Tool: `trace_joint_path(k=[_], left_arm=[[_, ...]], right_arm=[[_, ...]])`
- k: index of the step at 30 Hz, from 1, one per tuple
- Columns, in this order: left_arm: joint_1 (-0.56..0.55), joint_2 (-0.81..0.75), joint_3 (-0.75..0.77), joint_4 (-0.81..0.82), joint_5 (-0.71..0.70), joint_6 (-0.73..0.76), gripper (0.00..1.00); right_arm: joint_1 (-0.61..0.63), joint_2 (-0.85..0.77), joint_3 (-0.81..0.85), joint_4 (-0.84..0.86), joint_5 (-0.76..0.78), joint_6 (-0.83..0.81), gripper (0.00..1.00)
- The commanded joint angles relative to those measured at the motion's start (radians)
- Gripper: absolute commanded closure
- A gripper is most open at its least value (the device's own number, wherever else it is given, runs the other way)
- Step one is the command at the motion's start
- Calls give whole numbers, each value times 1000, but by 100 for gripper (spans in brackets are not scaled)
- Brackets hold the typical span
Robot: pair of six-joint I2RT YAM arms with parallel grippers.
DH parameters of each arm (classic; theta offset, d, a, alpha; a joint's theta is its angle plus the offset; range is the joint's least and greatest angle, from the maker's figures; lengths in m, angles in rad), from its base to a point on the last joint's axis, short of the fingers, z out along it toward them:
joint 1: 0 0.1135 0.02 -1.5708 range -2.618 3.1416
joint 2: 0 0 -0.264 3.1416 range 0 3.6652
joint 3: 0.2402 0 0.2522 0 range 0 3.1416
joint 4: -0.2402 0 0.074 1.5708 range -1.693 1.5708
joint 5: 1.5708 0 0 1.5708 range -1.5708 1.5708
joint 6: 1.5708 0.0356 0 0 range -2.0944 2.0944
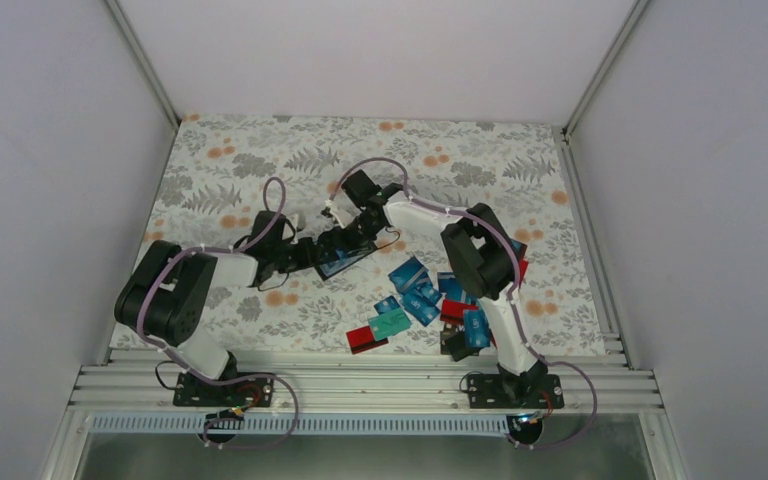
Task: Put the credit cards into the card holder
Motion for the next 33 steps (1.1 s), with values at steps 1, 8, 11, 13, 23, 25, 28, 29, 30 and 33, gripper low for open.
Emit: trace_joint_path(k=[1, 8, 11, 13, 23, 25, 28, 29, 30, 33], left_arm=[[-11, 28, -19, -92, -92, 10, 98], [-10, 2, -43, -97, -102, 10, 98], [-11, -7, -41, -103, -105, 10, 98], [-10, -11, -41, -104, -106, 10, 98], [-11, -47, -34, -123, -102, 11, 98], [-11, -65, -32, -134, -102, 11, 98], [-13, -93, -27, -154, -105, 10, 98], [-12, -106, -27, -162, -109, 9, 98], [-13, -124, -25, -175, -115, 8, 98], [-12, -178, -25, -205, -143, 2, 97]], right_arm=[[21, -43, 53, -40, 67, -12, 0], [-8, -93, 53, -50, 126, 0, 0], [-9, -108, 45, -50, 135, -2, 0], [-9, -125, 30, -35, 178, 13, 0], [-9, -105, -2, 34, 303, 57, 9], [-9, -92, -2, 42, 313, 62, 9], [-7, -74, -3, 58, 308, 70, 9], [-6, -68, -2, 63, 304, 72, 9], [-4, -63, -1, 69, 300, 73, 9], [4, -50, 1, 85, 285, 77, 9]])
